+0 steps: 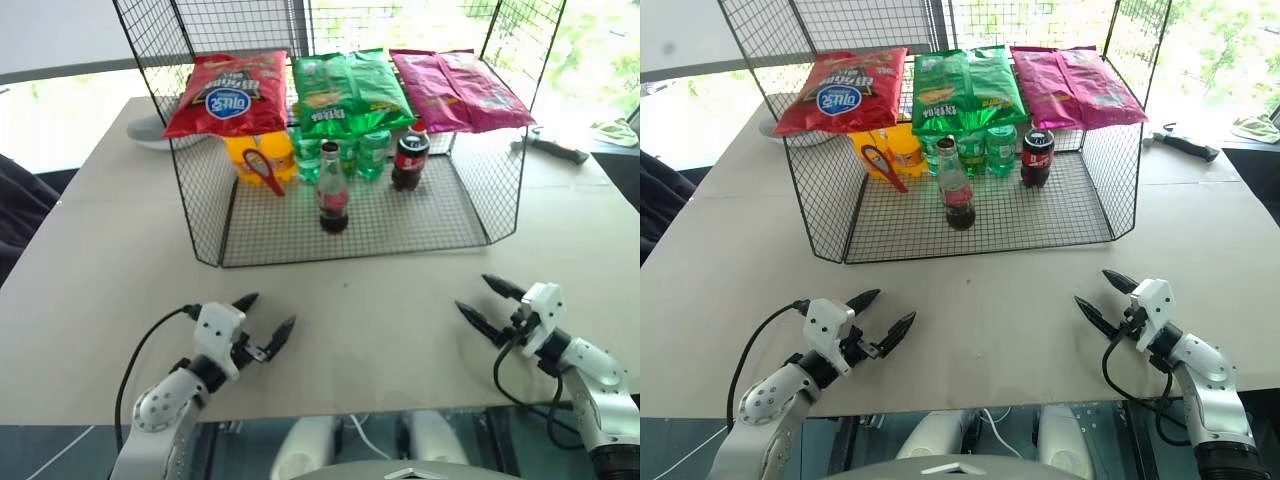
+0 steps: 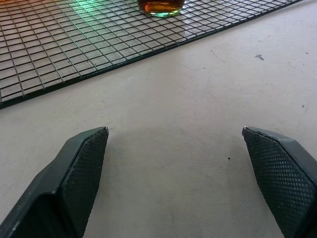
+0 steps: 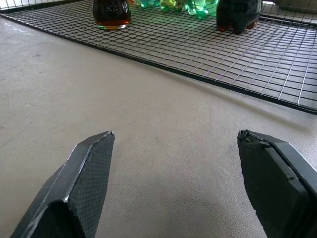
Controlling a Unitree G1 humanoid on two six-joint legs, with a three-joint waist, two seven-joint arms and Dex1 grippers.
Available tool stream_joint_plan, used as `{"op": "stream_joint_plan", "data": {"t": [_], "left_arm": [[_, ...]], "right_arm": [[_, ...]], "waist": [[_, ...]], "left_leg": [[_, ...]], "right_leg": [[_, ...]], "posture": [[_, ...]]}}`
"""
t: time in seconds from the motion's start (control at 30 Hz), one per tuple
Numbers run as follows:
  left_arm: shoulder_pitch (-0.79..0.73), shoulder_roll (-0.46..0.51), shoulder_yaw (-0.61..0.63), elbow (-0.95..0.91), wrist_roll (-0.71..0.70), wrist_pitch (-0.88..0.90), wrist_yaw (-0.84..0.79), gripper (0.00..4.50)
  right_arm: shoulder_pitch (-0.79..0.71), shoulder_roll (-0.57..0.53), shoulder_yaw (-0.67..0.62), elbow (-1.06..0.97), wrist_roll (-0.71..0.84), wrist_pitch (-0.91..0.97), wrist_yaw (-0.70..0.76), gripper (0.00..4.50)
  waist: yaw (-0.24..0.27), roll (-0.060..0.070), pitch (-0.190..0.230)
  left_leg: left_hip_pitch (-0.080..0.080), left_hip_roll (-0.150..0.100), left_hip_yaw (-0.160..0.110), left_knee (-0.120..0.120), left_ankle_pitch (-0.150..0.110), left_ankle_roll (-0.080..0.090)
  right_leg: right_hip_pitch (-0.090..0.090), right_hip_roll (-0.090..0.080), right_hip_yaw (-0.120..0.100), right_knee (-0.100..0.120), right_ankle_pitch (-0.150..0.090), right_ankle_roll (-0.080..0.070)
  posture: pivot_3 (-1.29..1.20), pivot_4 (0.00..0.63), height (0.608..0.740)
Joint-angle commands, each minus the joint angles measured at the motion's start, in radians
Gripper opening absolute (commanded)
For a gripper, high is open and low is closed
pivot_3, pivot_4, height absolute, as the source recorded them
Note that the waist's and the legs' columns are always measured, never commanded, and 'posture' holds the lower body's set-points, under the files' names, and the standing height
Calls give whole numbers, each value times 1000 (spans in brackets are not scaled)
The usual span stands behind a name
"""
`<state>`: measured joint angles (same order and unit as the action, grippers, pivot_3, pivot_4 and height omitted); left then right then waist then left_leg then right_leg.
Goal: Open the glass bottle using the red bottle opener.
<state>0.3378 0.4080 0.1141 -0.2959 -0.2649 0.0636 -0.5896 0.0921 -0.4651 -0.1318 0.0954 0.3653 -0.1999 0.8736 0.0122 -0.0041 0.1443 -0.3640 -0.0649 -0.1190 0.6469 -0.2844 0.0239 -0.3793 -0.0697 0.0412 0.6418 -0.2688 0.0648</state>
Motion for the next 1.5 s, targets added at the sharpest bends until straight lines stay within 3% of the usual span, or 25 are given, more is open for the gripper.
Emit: {"op": "stream_joint_plan", "data": {"t": [0.03, 0.77, 0.97, 1.23, 1.5], "left_arm": [[-1, 8, 3, -1, -3, -12, -9, 4500], [-37, 18, 20, 4, -25, -14, -27, 4500], [-87, 6, 32, 15, -26, -15, 0, 4500], [-316, -85, 104, 34, -51, -17, 166, 4500], [-569, -86, 147, 234, -39, -69, 217, 4500]], "right_arm": [[1, 1, -8, -49, 8, -1, -8, 3997], [17, 30, 12, -97, 4, 9, -32, 3997], [8, 57, 72, -200, 21, 44, -29, 3997], [-59, 106, 175, -410, 94, 168, -48, 3997], [-133, 139, 223, -505, 117, 251, -96, 3997]], "waist": [[0, 0, 0], [0, 0, 0], [0, 0, 0], [1, -1, 0], [0, -2, 0]], "left_leg": [[0, 0, 0, 0, 0, 0], [0, 0, 0, 0, 0, 0], [0, 0, 0, 0, 0, 0], [0, 0, -1, 1, 1, -2], [-1, -1, -1, 1, 3, -5]], "right_leg": [[0, 0, 0, 0, 0, 0], [0, 0, 0, 0, 0, 0], [0, 0, 0, 0, 0, 0], [0, 0, -2, 1, 0, 0], [-1, 2, -2, 1, 0, 0]], "posture": [[0, 150, 740], [0, 150, 740], [0, 150, 740], [0, 150, 740], [0, 150, 740]]}}
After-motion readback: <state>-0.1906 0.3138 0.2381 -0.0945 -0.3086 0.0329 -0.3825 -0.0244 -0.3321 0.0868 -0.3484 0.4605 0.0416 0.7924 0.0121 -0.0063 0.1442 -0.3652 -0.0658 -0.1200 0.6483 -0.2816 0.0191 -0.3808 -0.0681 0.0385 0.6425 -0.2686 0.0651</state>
